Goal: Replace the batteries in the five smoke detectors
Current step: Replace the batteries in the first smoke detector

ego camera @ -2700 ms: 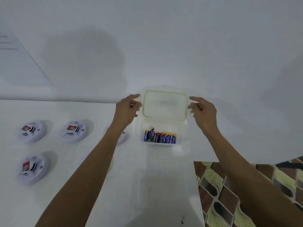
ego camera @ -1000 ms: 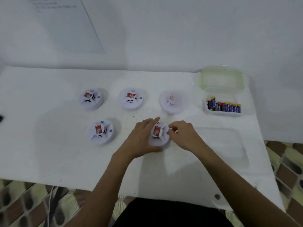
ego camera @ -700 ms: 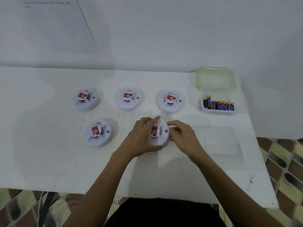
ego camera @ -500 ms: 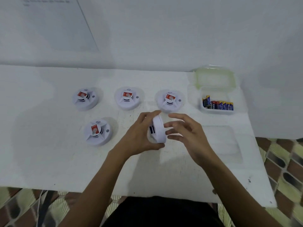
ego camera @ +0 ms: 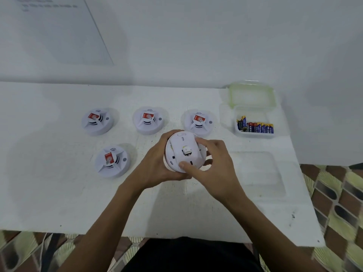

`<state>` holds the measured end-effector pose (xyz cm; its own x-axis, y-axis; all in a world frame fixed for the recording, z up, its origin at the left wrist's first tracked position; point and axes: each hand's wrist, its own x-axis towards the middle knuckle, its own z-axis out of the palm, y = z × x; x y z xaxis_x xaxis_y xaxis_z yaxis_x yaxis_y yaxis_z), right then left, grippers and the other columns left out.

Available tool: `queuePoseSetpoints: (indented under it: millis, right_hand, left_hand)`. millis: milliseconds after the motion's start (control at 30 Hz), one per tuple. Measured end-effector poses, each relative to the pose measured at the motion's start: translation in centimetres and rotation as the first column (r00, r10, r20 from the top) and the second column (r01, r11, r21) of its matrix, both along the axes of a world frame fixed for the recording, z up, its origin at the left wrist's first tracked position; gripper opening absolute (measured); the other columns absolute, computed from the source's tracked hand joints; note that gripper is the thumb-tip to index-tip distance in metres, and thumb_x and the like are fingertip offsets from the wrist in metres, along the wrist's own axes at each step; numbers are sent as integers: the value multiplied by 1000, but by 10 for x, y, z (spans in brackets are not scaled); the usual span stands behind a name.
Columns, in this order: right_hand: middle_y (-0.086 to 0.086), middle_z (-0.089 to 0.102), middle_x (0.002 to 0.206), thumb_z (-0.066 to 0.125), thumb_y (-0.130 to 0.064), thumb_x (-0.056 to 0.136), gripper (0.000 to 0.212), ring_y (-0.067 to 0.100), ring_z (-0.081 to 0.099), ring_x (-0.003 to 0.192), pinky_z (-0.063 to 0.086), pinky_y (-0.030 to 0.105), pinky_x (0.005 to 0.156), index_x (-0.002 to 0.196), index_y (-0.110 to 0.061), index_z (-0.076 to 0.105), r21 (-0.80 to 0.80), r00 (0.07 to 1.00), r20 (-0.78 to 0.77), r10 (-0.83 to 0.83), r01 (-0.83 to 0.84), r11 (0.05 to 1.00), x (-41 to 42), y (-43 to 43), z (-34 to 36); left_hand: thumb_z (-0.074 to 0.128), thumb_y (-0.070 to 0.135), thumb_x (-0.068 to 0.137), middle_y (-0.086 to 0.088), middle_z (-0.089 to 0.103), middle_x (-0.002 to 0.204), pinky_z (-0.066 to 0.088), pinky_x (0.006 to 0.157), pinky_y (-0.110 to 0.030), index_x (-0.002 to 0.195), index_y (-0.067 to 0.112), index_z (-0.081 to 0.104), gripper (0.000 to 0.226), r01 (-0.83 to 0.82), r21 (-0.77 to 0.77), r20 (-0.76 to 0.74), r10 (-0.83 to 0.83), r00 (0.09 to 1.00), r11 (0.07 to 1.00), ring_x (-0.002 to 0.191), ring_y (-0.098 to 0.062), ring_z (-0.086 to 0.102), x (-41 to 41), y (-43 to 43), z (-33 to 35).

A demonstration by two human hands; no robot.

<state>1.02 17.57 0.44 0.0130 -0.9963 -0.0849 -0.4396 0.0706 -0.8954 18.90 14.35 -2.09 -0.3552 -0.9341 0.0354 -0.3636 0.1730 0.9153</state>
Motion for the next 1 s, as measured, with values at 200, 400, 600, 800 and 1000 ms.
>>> queuePoseSetpoints:
  millis: [200, 400, 600, 800, 1000]
  right_hand:
    - [-7, 34, 119, 86, -38, 67, 79, 1, 43, 111, 38, -5, 76, 134, -35, 44, -44, 999, 17, -28, 29, 999, 10, 6, -2]
    - [-3, 23, 148, 75, -38, 71, 75, -4, 28, 127, 30, -9, 83, 134, -39, 34, -171, 998, -51, 33, -41, 984, 18, 8, -9]
    - [-15, 26, 141, 81, -34, 71, 72, -21, 26, 124, 30, -8, 86, 129, -44, 39, -189, 998, -53, 30, -40, 981, 16, 2, -5]
    - [-8, 36, 132, 80, -20, 76, 56, -3, 43, 117, 48, 7, 79, 113, -38, 41, -30, 998, 54, -31, 33, 999, 22, -2, 6]
    - [-13, 49, 128, 71, -26, 85, 9, 4, 47, 121, 38, 24, 100, 89, -23, 63, 49, 992, 95, -86, 82, 995, 7, -21, 28]
  left_hand:
    - [82, 41, 63, 17, 45, 137, 40, 100, -15, 135, 44, 29, 90, 28, -7, -2, -28, 1000, 1000, 127, -4, 45, 2, 1, 3]
    - [86, 18, 65, 16, 45, 136, 44, 97, -21, 137, 33, 31, 92, 61, -22, -16, -61, 998, 998, 126, -12, 47, 7, 0, 0]
    - [85, 23, 65, 10, 44, 139, 44, 103, -31, 140, 26, 31, 92, 52, -26, -35, -53, 998, 998, 129, -16, 45, 9, -3, 1]
    - [84, 26, 66, 3, 41, 143, 39, 108, -45, 143, 20, 28, 95, 65, -31, 0, -65, 998, 997, 133, -19, 40, 10, -10, 0]
    - [84, 35, 65, 15, 42, 140, 46, 102, -35, 138, 39, 28, 92, 38, -40, -6, -38, 999, 998, 128, -16, 45, 12, -10, -2]
